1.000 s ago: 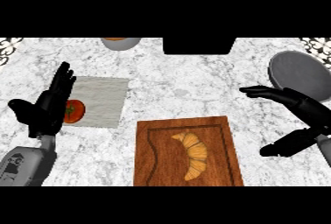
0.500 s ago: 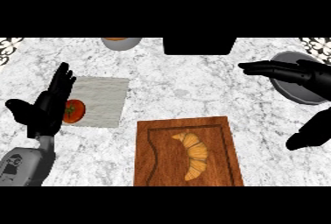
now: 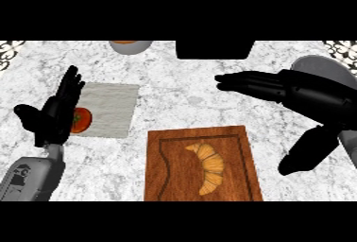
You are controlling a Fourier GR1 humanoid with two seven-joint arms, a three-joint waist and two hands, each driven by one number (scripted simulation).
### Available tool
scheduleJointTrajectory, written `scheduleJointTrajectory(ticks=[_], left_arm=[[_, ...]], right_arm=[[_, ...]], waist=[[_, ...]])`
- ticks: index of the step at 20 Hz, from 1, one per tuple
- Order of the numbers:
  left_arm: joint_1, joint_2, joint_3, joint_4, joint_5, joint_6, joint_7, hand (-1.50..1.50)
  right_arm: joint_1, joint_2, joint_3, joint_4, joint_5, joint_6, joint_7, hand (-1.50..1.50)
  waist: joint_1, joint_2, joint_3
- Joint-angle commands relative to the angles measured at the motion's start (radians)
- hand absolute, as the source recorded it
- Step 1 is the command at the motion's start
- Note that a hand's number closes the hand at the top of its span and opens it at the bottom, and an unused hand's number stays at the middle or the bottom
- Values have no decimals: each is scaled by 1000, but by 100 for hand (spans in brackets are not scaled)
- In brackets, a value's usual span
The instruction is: Pick the croissant from the cutting board and place it in the pan
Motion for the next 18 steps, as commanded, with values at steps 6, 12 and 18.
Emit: scheduleJointTrajectory(ticks=[6, 12, 18], left_arm=[[-43, -49, 27, 89, -48, -13, -36, 0], [6, -42, 41, -28, -53, -33, 25, 0], [-1, -30, 72, -18, -49, -79, 37, 0]], right_arm=[[21, 167, 82, -119, 10, 61, 181, -150], [158, 143, 64, -194, 90, 118, 227, -150], [173, 235, 140, -113, 318, 41, 189, -150]], waist=[[-4, 2, 0], [-3, 1, 1], [2, 2, 1]])
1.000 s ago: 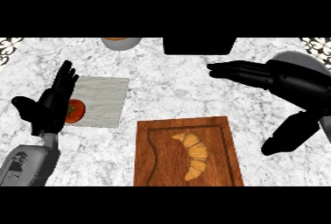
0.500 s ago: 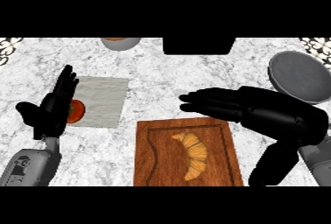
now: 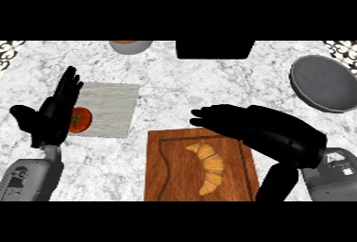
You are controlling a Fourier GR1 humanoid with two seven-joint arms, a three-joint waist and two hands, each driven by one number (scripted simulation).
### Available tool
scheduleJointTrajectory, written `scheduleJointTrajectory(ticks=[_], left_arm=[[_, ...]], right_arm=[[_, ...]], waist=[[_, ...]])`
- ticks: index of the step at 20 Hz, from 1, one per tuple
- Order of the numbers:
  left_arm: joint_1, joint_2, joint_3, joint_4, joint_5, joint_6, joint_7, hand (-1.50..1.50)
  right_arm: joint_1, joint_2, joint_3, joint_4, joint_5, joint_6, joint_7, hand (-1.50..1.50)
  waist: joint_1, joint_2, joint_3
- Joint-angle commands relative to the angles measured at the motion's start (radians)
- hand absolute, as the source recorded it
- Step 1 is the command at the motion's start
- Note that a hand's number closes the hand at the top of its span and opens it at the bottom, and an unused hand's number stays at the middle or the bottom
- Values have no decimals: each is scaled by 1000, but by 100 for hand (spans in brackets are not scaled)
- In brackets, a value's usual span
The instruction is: Pick the croissant from the cutting board and place it in the pan
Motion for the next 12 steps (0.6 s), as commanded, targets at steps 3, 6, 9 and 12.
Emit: scheduleJointTrajectory(ticks=[3, 6, 9, 12], left_arm=[[16, -13, 22, -26, -17, -18, -1, 0], [24, -60, -18, -63, -60, 22, 29, 0], [-16, -57, 18, 36, -54, -10, -23, 0], [-15, -64, 15, -31, -65, 2, 38, 0]], right_arm=[[-21, 51, 3, 89, 118, 27, 4, -150], [2, 48, 31, 137, 183, 31, -100, -150], [-11, 70, 43, 184, 201, 63, -136, -150], [-21, 68, 44, 225, 246, 83, -186, -150]], waist=[[2, 1, 0], [3, 1, 0], [0, 2, 0], [2, 1, 0]])
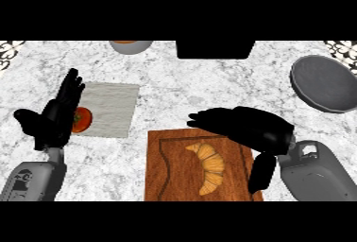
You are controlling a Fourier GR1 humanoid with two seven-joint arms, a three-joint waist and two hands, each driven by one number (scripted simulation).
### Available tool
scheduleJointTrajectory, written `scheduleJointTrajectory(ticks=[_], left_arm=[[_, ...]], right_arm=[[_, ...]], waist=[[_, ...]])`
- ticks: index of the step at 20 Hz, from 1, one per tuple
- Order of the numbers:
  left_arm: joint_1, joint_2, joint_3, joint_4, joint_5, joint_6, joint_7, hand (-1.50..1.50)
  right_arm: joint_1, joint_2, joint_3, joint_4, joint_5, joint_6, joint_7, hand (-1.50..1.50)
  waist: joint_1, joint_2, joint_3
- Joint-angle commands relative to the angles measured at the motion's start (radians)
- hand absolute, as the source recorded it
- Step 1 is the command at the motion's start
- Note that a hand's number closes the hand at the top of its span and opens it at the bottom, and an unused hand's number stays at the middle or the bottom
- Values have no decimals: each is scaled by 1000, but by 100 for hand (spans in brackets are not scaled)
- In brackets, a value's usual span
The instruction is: Pick the croissant from the cutting board and place it in the pan
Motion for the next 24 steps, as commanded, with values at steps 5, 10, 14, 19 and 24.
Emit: scheduleJointTrajectory(ticks=[5, 10, 14, 19, 24], left_arm=[[0, -10, 48, 76, -3, -56, -66, 0], [-53, -52, 12, 11, -52, 16, 47, 0], [-33, -22, 40, 4, -24, -37, 23, 0], [1, -52, 22, 2, -65, -25, -7, 0], [-27, -51, 50, -7, -63, -29, 28, 0]], right_arm=[[23, 63, 72, 68, 178, -24, -94, -150], [64, 53, 130, 42, 278, -40, -86, -150], [-89, 115, 130, 161, 343, -14, -39, -150], [-7, 135, 175, 76, 410, 43, 6, -150], [-2, 127, 178, 231, 492, -69, -148, -150]], waist=[[-1, 0, 0], [-5, -1, 0], [5, 0, 0], [-1, -1, 0], [1, 0, 0]])
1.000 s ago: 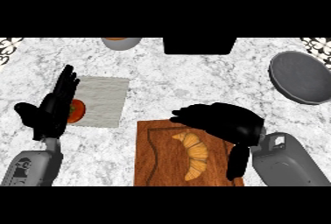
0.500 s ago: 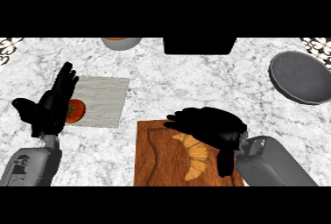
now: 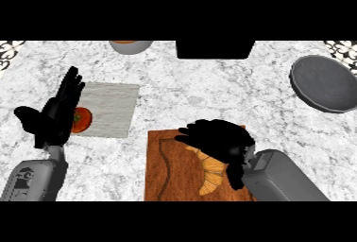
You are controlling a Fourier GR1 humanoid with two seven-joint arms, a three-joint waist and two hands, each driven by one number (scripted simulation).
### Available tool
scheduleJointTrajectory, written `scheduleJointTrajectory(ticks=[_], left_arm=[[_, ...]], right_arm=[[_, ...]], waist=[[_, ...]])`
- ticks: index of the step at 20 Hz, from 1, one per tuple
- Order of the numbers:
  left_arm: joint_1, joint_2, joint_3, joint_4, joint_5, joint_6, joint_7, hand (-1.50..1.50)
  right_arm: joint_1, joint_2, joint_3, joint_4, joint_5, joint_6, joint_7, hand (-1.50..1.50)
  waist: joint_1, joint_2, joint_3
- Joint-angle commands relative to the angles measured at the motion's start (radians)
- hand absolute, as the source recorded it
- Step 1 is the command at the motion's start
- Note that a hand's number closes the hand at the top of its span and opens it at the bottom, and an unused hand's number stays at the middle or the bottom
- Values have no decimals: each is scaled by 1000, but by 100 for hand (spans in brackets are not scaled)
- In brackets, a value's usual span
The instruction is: Pick the croissant from the cutting board and place it in the pan
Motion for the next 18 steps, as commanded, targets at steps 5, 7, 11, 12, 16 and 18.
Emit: scheduleJointTrajectory(ticks=[5, 7, 11, 12, 16, 18], left_arm=[[-45, -22, 18, 39, -8, -9, -18, 0], [39, -10, 44, 56, 0, -35, -75, 0], [39, -37, -6, -81, -29, -13, 33, 0], [1, 24, 70, -6, 20, -69, 11, 0], [-18, -4, 57, 12, -9, -50, 4, 0], [23, -6, 45, -42, -8, -54, 24, 0]], right_arm=[[-1, 55, 47, 156, 145, -106, -68, -150], [-4, 46, 29, 119, 155, -50, -63, -150], [9, 100, 37, 199, 204, -95, -73, -150], [17, 112, 41, 172, 204, -46, -57, -150], [73, 75, 24, 128, 223, -15, -95, -150], [-8, 85, 41, 306, 244, -105, -191, 150]], waist=[[0, 2, 0], [0, 1, 0], [3, 0, 0], [0, 0, 0], [-4, 0, 0], [5, 1, 0]])
